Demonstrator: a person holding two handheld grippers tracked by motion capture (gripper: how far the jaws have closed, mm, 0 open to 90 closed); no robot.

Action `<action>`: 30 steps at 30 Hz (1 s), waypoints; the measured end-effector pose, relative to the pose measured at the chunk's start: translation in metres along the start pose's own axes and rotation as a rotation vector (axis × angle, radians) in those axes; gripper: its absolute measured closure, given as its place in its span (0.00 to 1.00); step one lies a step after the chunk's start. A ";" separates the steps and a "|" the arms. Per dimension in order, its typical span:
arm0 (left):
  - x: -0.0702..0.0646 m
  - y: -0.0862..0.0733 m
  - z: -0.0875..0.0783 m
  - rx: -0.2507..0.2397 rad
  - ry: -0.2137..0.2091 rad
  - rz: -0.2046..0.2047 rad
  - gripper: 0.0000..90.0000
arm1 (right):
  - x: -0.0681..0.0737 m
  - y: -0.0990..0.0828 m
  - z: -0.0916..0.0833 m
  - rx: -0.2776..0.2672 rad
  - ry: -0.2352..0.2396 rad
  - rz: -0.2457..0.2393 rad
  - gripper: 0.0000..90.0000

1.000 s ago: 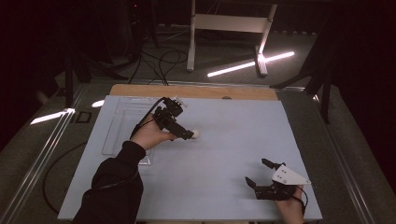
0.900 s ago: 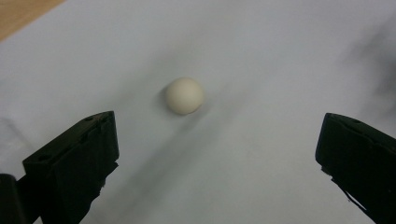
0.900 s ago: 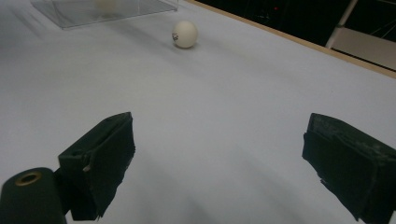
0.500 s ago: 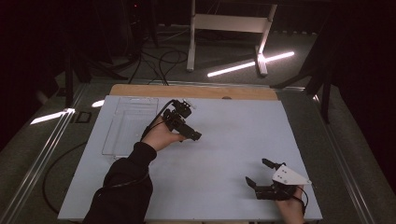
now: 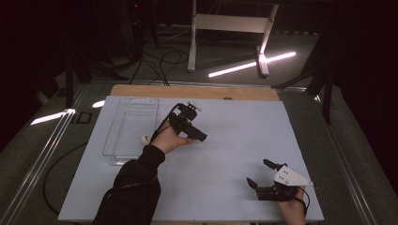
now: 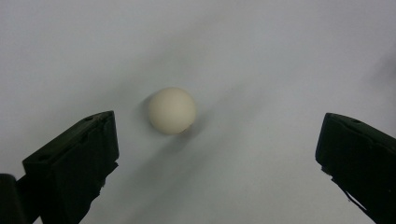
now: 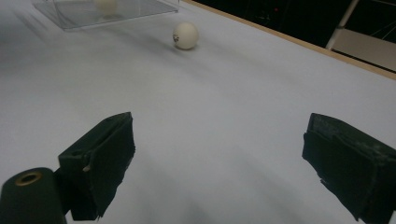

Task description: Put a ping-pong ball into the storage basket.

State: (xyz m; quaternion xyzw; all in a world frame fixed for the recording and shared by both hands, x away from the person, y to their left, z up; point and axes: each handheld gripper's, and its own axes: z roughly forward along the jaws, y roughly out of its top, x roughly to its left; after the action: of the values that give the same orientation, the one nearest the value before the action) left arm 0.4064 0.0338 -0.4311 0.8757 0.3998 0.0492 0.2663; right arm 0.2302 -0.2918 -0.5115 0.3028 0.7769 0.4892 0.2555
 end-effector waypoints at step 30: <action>-0.001 -0.006 0.049 -0.047 0.069 -0.128 0.04 | 0.000 0.000 0.000 0.002 -0.004 0.007 0.10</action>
State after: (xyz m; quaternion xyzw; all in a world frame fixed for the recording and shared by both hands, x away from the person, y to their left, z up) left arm 0.4162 0.0152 -0.4754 0.8396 0.4625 0.0717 0.2756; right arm 0.2302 -0.2920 -0.5117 0.3068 0.7758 0.4889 0.2550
